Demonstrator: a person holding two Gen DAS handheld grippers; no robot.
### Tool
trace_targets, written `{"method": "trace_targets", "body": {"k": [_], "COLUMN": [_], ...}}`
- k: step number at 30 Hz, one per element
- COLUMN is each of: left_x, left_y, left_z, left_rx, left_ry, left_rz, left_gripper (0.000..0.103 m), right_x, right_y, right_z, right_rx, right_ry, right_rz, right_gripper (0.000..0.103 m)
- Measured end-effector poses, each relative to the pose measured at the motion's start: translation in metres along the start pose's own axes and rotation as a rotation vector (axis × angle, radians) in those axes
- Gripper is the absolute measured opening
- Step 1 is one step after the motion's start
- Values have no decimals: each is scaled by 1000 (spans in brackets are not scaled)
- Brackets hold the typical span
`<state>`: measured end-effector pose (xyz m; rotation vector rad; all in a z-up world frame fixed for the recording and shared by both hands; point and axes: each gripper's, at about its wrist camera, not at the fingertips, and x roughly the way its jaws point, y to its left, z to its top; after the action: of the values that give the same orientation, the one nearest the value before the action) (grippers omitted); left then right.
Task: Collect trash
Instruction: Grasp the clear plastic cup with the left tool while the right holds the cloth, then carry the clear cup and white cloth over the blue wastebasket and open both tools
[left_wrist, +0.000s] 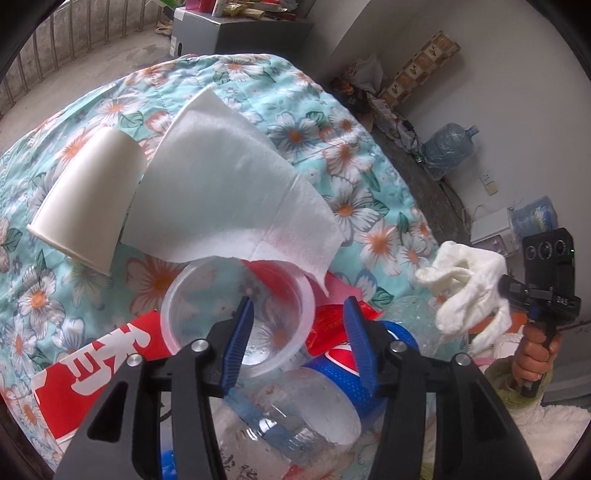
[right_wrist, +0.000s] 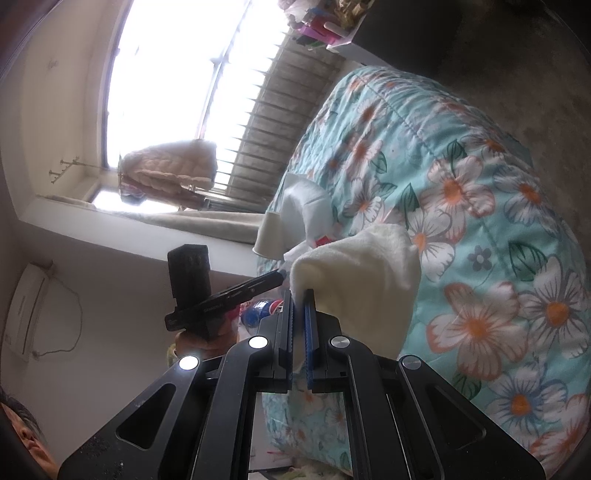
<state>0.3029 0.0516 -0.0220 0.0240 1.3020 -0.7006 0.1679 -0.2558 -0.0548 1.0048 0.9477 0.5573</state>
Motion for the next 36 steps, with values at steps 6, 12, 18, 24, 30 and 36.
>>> {"method": "trace_targets", "body": {"k": [6, 12, 18, 24, 30, 36], "left_x": [2, -13, -38, -77, -113, -134], "left_y": [5, -1, -6, -5, -13, -48], "left_z": [0, 2, 0, -8, -23, -33], "left_rx": [-24, 5, -1, -50, -74, -15], "left_ry": [-7, -53, -145, -265, -354, -414], "left_rz": [64, 123, 155, 125, 32, -38], "left_gripper": [37, 14, 5, 5, 5, 5], "right_x": [-3, -4, -4, -5, -6, -10], "right_y": [0, 2, 4, 8, 15, 23], "right_z": [0, -3, -5, -8, -11, -15], "right_rx": [-10, -20, -25, -38, -53, -68], "right_ry": [-7, -13, -15, -20, -28, -44], "right_rz": [5, 12, 18, 26, 36, 55], "right_gripper": [4, 3, 3, 3, 3, 3]}}
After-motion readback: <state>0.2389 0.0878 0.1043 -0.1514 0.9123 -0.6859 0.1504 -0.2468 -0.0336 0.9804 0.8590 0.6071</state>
